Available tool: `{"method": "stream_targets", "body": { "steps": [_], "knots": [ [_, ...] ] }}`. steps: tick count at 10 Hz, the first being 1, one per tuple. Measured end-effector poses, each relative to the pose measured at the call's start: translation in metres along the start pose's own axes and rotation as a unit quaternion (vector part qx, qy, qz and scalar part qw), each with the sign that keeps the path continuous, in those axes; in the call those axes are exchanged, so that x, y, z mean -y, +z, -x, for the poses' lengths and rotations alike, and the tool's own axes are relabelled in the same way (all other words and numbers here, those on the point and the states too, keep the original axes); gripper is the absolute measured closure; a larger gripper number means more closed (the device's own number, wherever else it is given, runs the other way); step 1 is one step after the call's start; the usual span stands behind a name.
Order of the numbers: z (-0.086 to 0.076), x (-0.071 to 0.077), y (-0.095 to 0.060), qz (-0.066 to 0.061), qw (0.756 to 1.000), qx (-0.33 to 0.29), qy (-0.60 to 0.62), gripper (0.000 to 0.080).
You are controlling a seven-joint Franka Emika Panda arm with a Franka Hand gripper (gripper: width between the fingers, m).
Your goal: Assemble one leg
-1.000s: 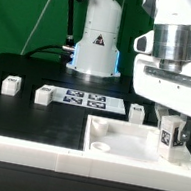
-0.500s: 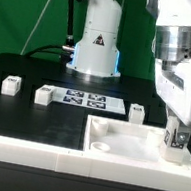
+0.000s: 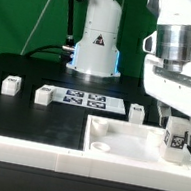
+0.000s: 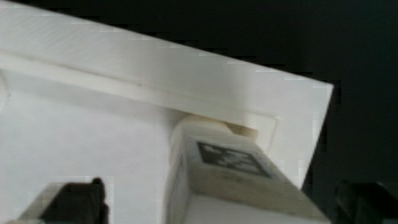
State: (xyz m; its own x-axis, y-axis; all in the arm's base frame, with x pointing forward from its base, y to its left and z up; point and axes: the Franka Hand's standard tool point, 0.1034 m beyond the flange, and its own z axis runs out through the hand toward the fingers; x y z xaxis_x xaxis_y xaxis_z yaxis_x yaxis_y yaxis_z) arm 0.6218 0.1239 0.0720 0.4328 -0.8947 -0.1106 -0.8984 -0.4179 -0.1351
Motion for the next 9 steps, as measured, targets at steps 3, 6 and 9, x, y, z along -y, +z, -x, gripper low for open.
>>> {"method": "stream_targets", "body": {
  "steps": [3,6,9],
  "knots": [
    [0.0033,0.0004,0.0006,0.019,0.981,0.0,-0.191,0.015],
    [-0.0012,0.0043,0.0017,0.042,0.932,0.002,-0.36,0.015],
    [-0.0031,0.0035,0.0017,0.05,0.87,0.002,-0.491,0.015]
  ]
}}
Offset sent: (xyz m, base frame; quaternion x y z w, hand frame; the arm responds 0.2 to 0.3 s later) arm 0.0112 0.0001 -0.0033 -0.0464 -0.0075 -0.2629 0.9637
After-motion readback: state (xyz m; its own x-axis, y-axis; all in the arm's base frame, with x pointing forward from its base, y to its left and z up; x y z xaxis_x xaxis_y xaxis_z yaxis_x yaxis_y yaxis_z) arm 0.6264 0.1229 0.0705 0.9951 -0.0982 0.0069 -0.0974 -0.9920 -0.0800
